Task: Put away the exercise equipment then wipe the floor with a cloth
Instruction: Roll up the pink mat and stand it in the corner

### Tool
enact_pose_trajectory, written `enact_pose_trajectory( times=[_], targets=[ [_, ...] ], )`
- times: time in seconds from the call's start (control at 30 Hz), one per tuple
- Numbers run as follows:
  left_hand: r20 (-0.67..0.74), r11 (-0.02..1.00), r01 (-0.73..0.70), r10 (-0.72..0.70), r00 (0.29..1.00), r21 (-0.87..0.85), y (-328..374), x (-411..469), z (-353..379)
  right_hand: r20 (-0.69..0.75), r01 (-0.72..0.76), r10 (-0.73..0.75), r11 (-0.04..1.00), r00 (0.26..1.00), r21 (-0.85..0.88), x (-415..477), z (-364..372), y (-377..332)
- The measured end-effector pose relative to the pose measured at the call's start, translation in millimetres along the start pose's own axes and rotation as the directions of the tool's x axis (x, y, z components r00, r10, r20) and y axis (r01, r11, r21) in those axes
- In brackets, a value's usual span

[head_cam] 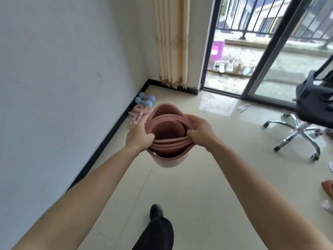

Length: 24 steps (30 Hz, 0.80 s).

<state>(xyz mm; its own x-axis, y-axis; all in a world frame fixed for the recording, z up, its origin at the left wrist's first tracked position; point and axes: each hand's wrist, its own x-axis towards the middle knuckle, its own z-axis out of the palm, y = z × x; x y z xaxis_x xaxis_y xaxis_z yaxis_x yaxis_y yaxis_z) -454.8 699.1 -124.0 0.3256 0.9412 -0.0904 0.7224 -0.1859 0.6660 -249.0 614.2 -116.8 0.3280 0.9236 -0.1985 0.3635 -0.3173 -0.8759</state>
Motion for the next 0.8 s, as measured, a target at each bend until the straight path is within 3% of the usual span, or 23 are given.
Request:
enact_pose_trajectory(
  times=[0.3, 0.47, 0.63, 0.8],
  targets=[
    [-0.010, 1.000, 0.005, -0.005, 1.000, -0.023, -16.7, 227.1, 3.2, 0.048, 0.027, -0.023, 0.997, 0.999, -0.066, 206.0, -21.9, -41.9],
    [-0.029, 0.998, -0.019, 0.017, 0.999, -0.060, 33.0, 336.3, -30.7, -0.016, 0.038, -0.040, 0.997, 0.999, -0.064, 322.9, -40.9, -71.8],
    [0.022, 0.992, 0.066, -0.064, 0.998, -0.105, 52.7, 440.0, -32.0, -0.052, 0.027, -0.029, 0.998, 0.998, -0.052, 424.9, -58.9, -75.7],
    [-0.017, 0.987, 0.118, -0.120, 0.993, -0.108, 60.1, 555.1, -18.0, -0.018, 0.045, -0.046, 0.997, 0.999, -0.065, 552.4, -73.3, -72.6]
  ],
)
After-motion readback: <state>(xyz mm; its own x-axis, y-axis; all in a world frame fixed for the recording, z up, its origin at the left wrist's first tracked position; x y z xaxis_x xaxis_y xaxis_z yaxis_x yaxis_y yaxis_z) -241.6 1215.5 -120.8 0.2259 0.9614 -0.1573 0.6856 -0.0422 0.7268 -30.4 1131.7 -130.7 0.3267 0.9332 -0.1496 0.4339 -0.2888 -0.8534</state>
